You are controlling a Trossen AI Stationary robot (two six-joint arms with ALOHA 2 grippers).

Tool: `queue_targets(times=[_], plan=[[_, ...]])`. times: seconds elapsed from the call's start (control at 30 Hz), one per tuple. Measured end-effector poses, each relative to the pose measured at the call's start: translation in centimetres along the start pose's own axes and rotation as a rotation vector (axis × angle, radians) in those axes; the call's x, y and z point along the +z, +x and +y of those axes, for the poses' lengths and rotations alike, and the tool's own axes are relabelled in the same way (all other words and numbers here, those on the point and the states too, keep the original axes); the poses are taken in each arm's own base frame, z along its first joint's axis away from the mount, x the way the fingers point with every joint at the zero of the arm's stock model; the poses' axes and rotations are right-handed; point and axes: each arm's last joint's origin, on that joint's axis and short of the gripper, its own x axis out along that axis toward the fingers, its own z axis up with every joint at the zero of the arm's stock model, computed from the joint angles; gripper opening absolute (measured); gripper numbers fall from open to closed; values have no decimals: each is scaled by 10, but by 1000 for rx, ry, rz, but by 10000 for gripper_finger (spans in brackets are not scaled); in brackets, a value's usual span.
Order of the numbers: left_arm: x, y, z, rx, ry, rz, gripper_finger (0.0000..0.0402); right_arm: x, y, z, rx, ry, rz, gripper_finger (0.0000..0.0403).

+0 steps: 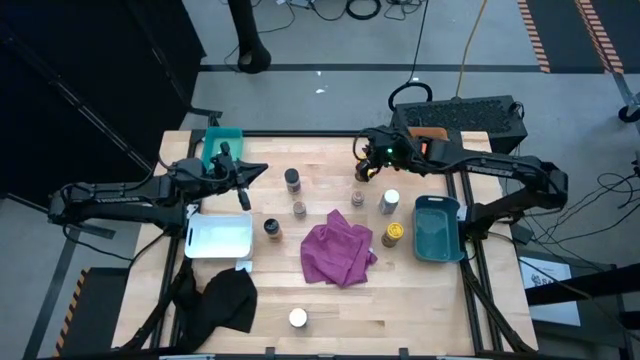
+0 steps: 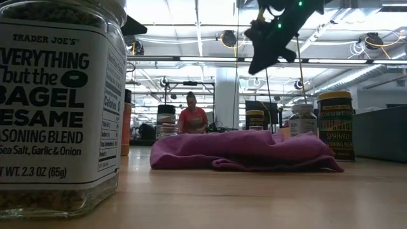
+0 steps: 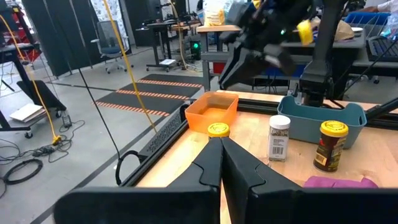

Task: Sort spices by type
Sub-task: Put the top yellow seasoning bottle into the blue bin

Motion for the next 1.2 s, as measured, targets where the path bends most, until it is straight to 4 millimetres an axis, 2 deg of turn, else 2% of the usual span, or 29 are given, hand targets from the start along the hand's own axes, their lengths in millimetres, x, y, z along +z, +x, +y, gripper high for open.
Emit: queue_targets(times=[0.3, 0.63, 0.83, 1.0, 1.2], plan=[[0, 0, 0, 0, 1, 4, 8, -11, 21, -5, -69, 4, 121, 98], [-2, 0, 0, -2, 5, 20, 8, -20, 47, -1, -94, 8, 183, 213], [-2, 0, 0, -2, 4, 19, 8, -17, 54, -11, -123, 93, 173, 274], [-2, 0, 0, -1, 4, 17, 8, -17, 58, -15, -133, 124, 175, 296], [-2, 0, 0, -1, 4, 17, 8, -19, 65, -10, -121, 117, 180, 296]])
